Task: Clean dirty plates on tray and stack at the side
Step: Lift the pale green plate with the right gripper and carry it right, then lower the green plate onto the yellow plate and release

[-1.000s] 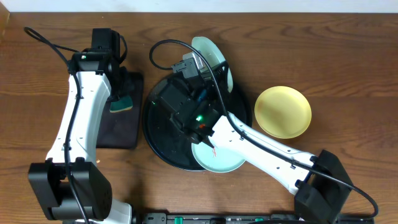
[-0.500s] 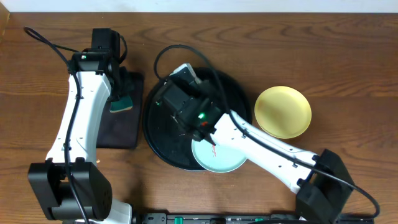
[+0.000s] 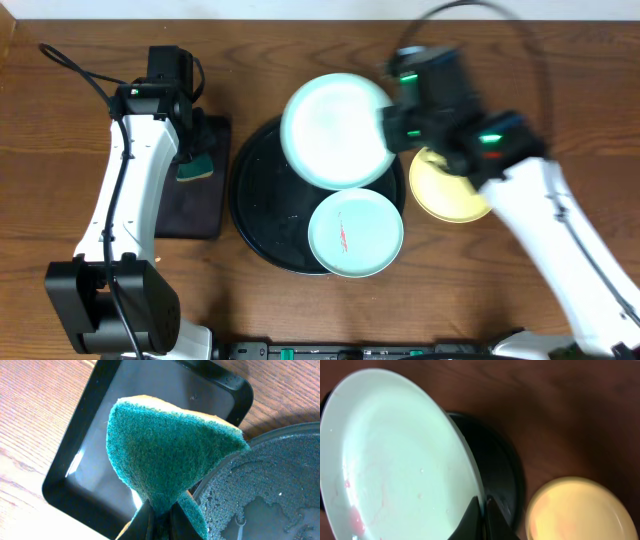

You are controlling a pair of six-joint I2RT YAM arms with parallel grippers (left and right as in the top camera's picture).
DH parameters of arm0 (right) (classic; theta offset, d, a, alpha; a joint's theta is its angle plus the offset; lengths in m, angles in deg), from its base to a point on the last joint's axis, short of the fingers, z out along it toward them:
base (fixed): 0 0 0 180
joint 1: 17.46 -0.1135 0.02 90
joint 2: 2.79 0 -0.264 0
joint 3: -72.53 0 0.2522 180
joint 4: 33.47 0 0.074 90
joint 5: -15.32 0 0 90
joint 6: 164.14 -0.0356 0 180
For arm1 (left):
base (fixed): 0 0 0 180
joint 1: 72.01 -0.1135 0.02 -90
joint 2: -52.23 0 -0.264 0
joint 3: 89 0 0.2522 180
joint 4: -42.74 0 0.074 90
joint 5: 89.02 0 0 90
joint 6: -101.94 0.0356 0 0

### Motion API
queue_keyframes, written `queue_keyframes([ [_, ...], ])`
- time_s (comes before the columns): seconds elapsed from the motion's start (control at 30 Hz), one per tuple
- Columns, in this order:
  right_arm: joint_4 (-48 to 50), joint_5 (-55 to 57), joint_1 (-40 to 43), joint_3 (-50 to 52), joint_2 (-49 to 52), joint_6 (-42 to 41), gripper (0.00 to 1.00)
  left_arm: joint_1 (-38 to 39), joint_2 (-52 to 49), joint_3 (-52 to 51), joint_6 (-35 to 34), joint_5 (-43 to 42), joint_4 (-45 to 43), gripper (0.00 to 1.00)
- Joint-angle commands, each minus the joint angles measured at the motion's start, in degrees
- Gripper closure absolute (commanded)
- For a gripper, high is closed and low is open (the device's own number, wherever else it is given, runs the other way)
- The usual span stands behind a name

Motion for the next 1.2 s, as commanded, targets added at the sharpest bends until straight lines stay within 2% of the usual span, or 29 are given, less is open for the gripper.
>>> queue_keyframes([
  [0.0,-4.26,-7.43,7.91,-0.15,-4.72,-2.54,0.99,-0.09,0.13,1.03,0.52,0.98,0.20,0.92],
  [0.23,-14.64,-5.42,27.30,0.28,-7.06,-1.84,0.99,-0.09,0.13,1.03,0.72,0.96,0.11,0.93],
  [0.4,-13.44,-1.40,35.58,5.60,-6.93,-3.52,0.99,-0.09,0.13,1.03,0.72,0.96,0.13,0.93],
  [0.83,9.44,-1.01,37.24,31.93,-6.93,-7.06,0.99,-0.09,0.13,1.03,0.72,0.96,0.35,0.92],
  [1.17,21.20,-3.37,34.97,44.06,-6.93,-8.98,0.99,-0.09,0.13,1.03,0.70,0.96,0.33,0.93],
])
